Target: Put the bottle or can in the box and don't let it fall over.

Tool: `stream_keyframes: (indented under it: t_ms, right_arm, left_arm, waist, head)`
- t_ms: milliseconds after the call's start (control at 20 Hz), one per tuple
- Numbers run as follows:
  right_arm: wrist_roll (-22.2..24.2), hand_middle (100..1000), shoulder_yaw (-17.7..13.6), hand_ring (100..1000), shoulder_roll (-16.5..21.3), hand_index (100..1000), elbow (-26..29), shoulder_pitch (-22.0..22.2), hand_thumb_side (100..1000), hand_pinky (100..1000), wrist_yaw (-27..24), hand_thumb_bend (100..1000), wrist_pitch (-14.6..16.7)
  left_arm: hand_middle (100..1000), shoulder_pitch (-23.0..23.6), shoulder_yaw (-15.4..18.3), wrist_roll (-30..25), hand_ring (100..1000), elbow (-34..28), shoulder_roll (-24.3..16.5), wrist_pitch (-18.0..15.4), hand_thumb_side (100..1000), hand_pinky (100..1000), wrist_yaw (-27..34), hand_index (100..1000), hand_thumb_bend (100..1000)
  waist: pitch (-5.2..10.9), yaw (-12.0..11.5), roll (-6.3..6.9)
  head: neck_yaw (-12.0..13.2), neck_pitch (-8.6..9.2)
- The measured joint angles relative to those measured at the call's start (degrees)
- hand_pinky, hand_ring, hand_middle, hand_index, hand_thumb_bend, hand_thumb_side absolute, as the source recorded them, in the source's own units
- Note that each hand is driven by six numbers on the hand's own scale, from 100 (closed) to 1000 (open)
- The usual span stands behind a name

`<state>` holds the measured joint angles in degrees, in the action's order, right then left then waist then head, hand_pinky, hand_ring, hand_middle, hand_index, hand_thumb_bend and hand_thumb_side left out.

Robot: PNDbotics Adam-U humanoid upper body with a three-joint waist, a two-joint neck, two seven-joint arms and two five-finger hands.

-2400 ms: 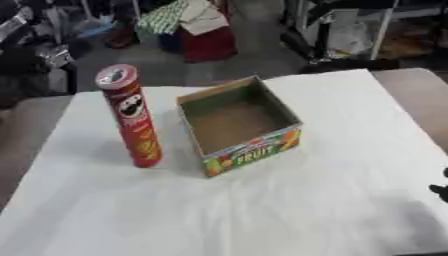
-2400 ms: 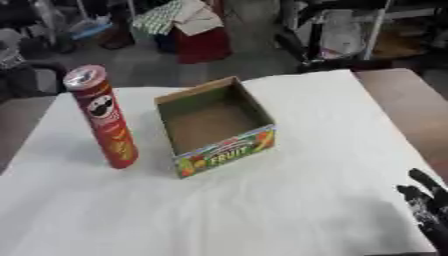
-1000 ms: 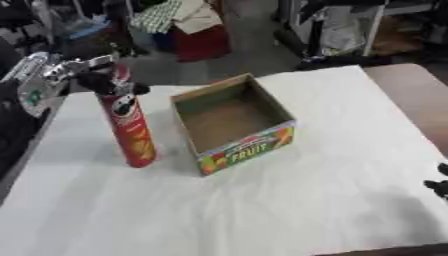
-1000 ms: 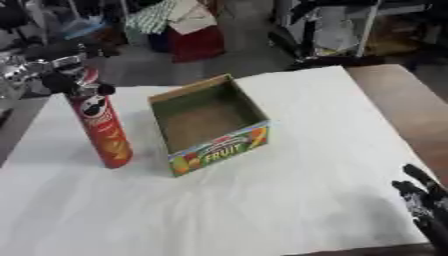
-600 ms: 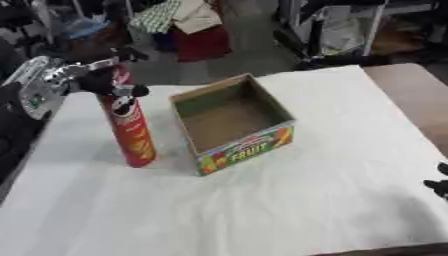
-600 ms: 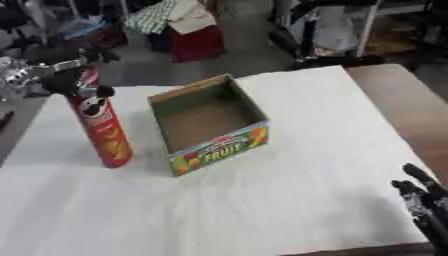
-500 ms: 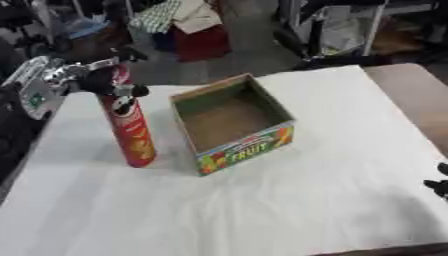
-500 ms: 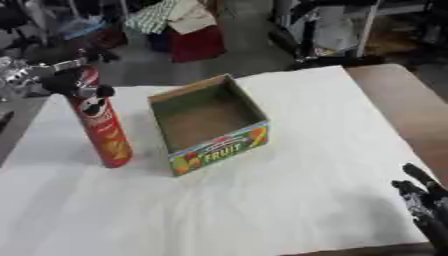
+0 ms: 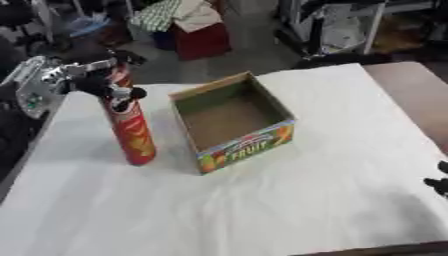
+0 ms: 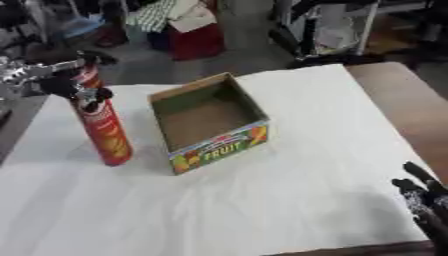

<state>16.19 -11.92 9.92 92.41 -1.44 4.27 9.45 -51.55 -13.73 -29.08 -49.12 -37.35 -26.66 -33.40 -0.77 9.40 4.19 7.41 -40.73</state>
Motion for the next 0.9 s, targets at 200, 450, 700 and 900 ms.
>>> stream_keyframes:
  t_ms: [200,450,700,900]
  right_arm:
    - [0.03,1000,0.0,857,0.0,915,0.0,0.0,645,968,0.0,100,-0.03]
    - [0.04,1000,0.0,857,0.0,915,0.0,-0.01,646,968,0.0,100,-0.04]
    - [0.04,1000,0.0,857,0.0,915,0.0,-0.01,647,968,0.0,100,-0.04]
    - [0.04,1000,0.0,857,0.0,915,0.0,-0.02,648,967,0.0,100,-0.04]
  left_arm:
    - [881,-0.03,0.2,-1.06,911,0.0,0.0,0.35,794,854,0.78,994,492]
    - [823,-0.18,0.2,-2.28,861,0.07,0.02,0.95,778,750,1.95,956,439]
    - [745,-0.37,0.19,-4.02,781,0.1,0.05,1.77,750,585,2.48,922,385]
    - [697,-0.49,0.18,-5.3,744,-0.17,0.07,2.37,719,581,1.76,886,389]
  waist:
    - [0.0,0.01,0.0]
    - [0.01,0.03,0.0]
    - [0.06,0.08,0.0]
    - [0.13,0.09,0.0]
  head:
    - [0.0,0.0]
    - [0.0,0.0]
    - [-0.12,0.01]
    - [-0.25,0.01]
